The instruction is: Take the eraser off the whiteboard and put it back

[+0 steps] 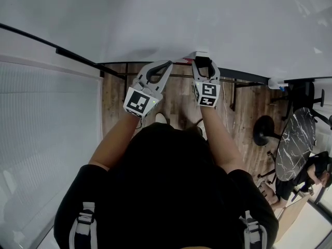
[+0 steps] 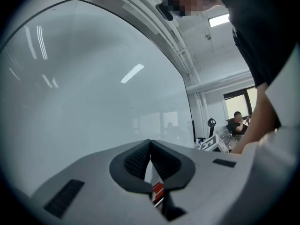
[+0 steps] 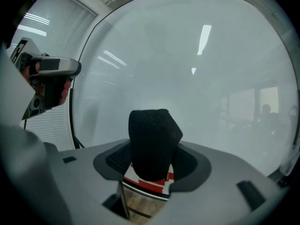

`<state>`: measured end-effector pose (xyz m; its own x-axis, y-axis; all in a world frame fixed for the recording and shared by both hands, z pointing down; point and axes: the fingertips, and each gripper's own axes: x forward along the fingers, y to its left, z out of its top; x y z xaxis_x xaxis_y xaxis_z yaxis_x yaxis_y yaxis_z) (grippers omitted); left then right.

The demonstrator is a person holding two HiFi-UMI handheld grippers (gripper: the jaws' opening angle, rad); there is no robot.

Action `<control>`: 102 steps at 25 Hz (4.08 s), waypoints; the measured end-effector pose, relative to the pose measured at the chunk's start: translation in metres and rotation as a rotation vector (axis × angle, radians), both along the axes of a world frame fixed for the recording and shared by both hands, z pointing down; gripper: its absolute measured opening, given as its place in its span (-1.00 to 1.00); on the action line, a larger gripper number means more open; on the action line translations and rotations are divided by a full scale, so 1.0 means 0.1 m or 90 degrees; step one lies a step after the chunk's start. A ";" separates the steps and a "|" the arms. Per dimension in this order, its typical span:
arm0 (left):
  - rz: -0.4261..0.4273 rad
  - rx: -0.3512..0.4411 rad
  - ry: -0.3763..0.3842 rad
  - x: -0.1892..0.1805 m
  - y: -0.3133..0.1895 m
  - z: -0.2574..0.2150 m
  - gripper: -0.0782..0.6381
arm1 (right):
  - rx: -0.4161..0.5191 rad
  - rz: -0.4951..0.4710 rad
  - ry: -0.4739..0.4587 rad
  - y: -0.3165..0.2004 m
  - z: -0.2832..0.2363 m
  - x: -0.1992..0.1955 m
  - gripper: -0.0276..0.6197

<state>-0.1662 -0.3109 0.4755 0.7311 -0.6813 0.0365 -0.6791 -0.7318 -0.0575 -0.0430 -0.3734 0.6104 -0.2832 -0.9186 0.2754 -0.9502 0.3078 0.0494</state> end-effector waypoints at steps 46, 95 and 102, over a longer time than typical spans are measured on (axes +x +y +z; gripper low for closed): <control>0.049 -0.020 -0.060 1.29 0.79 -0.16 -0.77 | 0.057 -0.322 -0.126 1.46 -1.57 0.81 -0.31; 0.057 -0.038 -0.015 1.48 1.09 -0.29 -0.77 | 0.091 -0.332 -0.118 1.74 -1.63 0.90 -0.91; 0.054 -0.038 -0.022 1.47 1.15 -0.29 -0.77 | 0.088 -0.331 -0.124 1.79 -1.64 0.90 -0.91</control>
<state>-0.0193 -0.1958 0.4469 0.7839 -0.6125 0.1013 -0.6125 -0.7897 -0.0348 0.0466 -0.1942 0.4466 -0.7415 -0.6683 0.0601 -0.6707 0.7408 -0.0382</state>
